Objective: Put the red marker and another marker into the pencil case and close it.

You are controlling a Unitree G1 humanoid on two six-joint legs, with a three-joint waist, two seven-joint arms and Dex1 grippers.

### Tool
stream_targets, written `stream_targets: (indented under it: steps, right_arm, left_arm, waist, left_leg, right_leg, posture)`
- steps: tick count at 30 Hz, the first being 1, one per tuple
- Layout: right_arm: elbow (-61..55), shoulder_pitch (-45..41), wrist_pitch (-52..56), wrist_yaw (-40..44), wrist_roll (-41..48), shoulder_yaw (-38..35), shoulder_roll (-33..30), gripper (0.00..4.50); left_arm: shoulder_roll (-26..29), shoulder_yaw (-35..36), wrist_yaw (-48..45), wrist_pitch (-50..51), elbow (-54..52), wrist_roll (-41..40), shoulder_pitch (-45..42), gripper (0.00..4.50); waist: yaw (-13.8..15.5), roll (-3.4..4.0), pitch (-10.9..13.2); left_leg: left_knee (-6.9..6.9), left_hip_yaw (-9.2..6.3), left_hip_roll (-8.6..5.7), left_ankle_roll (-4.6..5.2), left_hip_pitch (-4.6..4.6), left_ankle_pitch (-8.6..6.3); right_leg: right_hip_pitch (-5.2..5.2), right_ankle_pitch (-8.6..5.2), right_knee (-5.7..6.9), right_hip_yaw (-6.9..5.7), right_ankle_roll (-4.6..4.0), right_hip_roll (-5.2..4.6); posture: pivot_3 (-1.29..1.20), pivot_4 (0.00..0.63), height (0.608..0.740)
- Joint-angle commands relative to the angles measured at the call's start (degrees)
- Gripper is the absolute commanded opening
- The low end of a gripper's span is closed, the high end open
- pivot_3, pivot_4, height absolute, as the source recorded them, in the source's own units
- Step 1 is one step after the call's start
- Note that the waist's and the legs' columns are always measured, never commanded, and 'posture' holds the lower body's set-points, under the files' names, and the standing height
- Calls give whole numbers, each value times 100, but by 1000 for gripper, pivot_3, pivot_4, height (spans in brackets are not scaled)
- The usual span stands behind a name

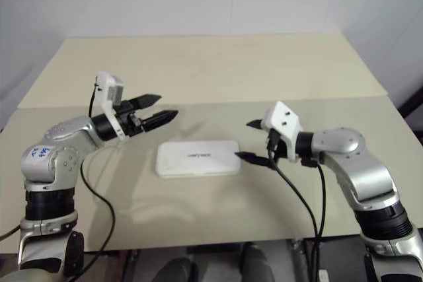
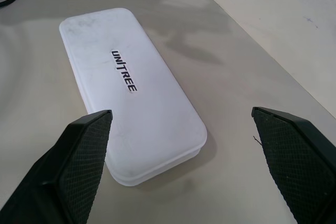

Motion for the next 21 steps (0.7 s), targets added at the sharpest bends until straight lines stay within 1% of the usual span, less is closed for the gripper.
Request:
stream_targets:
  steps: [1,3,5,8,10,13,17,21]
  right_arm:
    - [2,-79,-178,163,14,-73,-34,4500]
    - [63,-43,-230,254,23,-119,-81,4500]
    - [142,28,-291,386,-17,-140,-180,4500]
    - [287,141,-413,572,-76,-176,-349,4500]
    - [434,207,-531,677,-142,-225,-491,4500]
    - [621,207,-663,766,-205,-269,-601,4500]
    - [916,18,-872,788,-393,-138,-566,4500]
    - [831,-12,-838,740,-399,-165,-526,4500]
  left_arm:
    - [168,352,-261,-450,-483,-316,341,4482]
    - [258,363,-380,-607,-553,-354,500,4482]
    - [464,457,-747,-963,-554,-383,793,4482]
    - [880,476,-1371,-1512,-538,-306,1289,4482]
    - [1196,525,-1753,-2082,-362,-114,1597,4482]
    - [1424,615,-2025,-2637,-195,-47,1777,4482]
    - [1669,667,-2512,-3281,82,-27,1940,4482]
    - [1911,843,-3085,-4073,660,-11,2037,4482]
  waist:
    - [-14,0,0]
    - [-25,0,0]
    - [-21,0,0]
    - [-18,0,0]
    - [-16,0,0]
    - [5,1,0]
    - [-10,1,0]
    - [-32,3,1]
  left_leg:
    - [-2,0,1,-1,0,0]
    - [-6,3,4,-4,1,-2]
    - [-6,3,5,-4,2,-2]
    - [-6,5,4,-4,2,-2]
    - [-7,7,4,-1,2,-4]
    - [-7,9,4,2,2,-5]
    - [-6,9,4,3,3,-5]
    - [-10,12,11,2,4,-7]
  right_leg:
    - [0,0,-2,0,0,0]
    - [-2,0,-5,-1,0,2]
    - [-3,0,-6,-3,-1,3]
    - [-2,0,-7,-3,-1,2]
    - [-2,-1,-10,-2,-1,2]
    - [-1,0,-12,-2,-2,1]
    - [1,0,-13,-4,-3,1]
    - [0,0,-14,-6,-4,4]
  posture:
    - [0,150,740]
    - [0,150,740]
    - [0,150,740]
    - [0,150,740]
    - [0,150,740]
    - [0,150,740]
    - [0,150,740]
    - [0,150,740]
